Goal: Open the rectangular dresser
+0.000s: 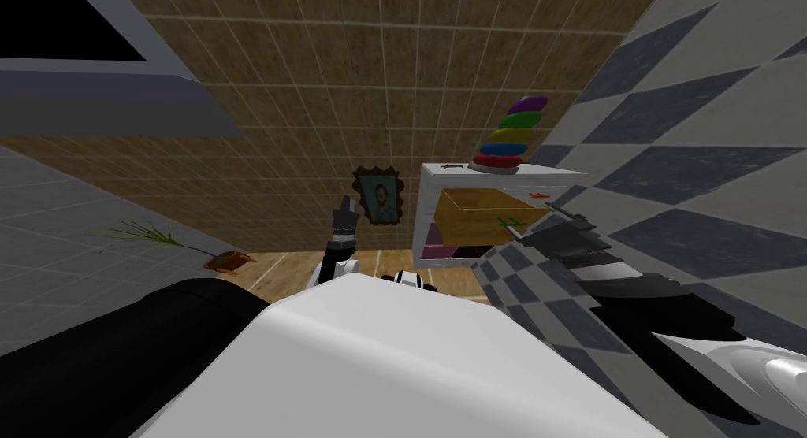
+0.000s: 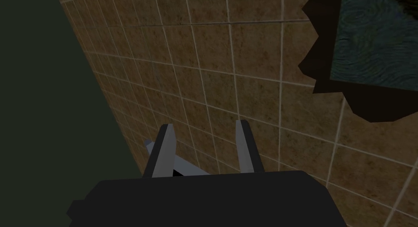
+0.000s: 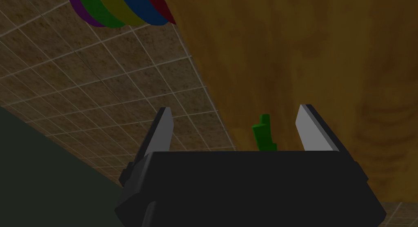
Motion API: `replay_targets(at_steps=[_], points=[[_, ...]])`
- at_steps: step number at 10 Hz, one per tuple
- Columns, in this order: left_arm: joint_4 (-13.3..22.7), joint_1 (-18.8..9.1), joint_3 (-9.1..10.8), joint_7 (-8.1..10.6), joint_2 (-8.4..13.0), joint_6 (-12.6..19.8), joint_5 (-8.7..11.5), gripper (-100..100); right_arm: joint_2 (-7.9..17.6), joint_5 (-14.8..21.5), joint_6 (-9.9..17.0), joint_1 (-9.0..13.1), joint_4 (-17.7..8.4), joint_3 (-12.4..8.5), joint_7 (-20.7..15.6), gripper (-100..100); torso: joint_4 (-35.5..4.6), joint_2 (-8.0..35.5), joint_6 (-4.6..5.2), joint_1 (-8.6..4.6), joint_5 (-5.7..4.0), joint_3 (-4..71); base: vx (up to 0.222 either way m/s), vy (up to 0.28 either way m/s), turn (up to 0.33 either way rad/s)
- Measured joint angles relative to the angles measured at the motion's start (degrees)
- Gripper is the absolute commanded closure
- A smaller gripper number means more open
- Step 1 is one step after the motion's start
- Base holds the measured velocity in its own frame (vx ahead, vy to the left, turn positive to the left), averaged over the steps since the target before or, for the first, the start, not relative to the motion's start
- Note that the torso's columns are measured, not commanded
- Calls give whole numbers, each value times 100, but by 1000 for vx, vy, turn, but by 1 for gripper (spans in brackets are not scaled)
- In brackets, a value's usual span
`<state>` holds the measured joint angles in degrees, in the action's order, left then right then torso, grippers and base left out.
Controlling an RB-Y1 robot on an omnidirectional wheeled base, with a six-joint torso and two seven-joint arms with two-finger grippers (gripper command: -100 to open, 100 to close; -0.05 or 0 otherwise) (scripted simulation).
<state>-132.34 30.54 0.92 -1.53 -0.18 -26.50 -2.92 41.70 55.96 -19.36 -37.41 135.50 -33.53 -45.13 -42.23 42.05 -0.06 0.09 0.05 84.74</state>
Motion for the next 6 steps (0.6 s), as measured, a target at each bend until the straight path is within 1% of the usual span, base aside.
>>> replay_targets(at_steps=[3,5,6], points=[[0,-1,0,0,0,0,0,0,236,-160,-32,-93,89,-325,249,-100,-11,39,6,-13,-7,-28,36,24,-68],[0,-1,0,0,0,0,0,0,459,-224,5,-169,148,-459,449,-100,-31,46,9,4,14,-24,17,21,-43],[0,-1,0,0,0,0,0,0,468,-227,2,-180,150,-465,471,0,-27,49,5,6,11,-29,0,0,0]])
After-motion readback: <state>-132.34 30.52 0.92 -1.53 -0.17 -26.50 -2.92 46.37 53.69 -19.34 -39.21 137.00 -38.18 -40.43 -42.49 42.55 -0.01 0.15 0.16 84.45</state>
